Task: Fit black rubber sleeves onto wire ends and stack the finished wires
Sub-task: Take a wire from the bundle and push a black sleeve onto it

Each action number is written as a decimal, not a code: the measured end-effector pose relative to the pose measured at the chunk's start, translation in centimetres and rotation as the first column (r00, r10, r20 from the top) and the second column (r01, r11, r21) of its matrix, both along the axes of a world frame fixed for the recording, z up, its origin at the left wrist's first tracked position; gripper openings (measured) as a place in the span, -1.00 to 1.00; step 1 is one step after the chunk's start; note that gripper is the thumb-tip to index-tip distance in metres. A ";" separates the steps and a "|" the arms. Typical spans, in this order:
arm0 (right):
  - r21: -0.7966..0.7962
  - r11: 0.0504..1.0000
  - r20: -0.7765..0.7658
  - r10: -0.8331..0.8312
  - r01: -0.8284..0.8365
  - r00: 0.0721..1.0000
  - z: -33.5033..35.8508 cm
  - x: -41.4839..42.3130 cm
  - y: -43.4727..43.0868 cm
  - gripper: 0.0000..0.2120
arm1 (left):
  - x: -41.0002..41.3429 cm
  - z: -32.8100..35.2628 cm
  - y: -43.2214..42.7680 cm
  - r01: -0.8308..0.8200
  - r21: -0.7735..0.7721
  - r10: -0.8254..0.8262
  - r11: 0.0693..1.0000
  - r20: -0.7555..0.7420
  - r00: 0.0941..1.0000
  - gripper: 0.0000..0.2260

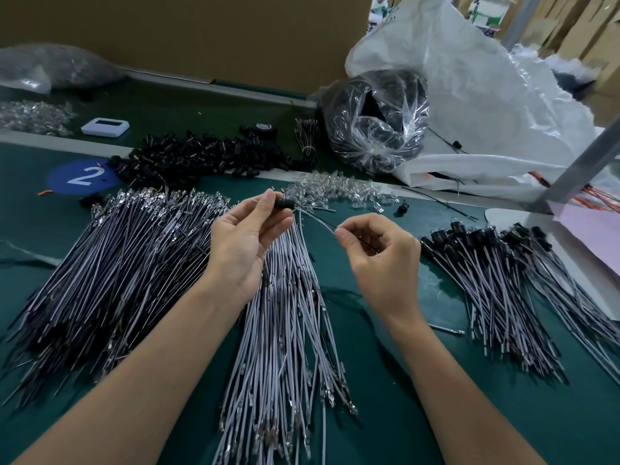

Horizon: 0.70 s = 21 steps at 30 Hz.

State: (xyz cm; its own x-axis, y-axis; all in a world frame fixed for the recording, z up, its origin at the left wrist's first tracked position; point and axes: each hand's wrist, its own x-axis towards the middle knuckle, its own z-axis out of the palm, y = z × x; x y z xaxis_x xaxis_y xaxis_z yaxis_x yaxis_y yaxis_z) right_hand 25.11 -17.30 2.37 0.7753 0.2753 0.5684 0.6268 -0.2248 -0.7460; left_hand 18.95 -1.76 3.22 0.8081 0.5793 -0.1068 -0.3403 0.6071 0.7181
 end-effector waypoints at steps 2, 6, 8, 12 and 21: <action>0.001 1.000 0.015 0.003 -0.003 1.000 0.0 0.0 0.0 -0.95 | 0.0 0.0 0.0 -0.004 0.006 0.004 1.000 0.003 1.000 -0.88; -0.007 1.000 0.046 0.006 -0.005 0.999 0.0 -0.1 0.1 -0.95 | 0.1 -0.1 0.1 -0.014 -0.004 0.014 1.000 -0.003 1.000 -0.90; -0.005 1.000 0.058 0.006 -0.006 0.998 0.0 -0.2 0.0 -0.95 | 0.1 -0.1 0.1 -0.013 0.011 0.013 1.000 -0.006 1.000 -0.89; -0.005 1.000 0.058 0.002 -0.002 0.998 0.0 -0.1 0.0 -0.94 | 0.1 0.1 -0.3 0.031 0.069 -0.031 0.997 -0.007 0.999 -0.85; -0.004 0.999 0.035 -0.041 0.041 0.999 0.1 0.2 -0.2 -0.94 | -0.1 0.2 0.2 0.027 -0.056 -0.026 0.998 0.012 1.000 -0.81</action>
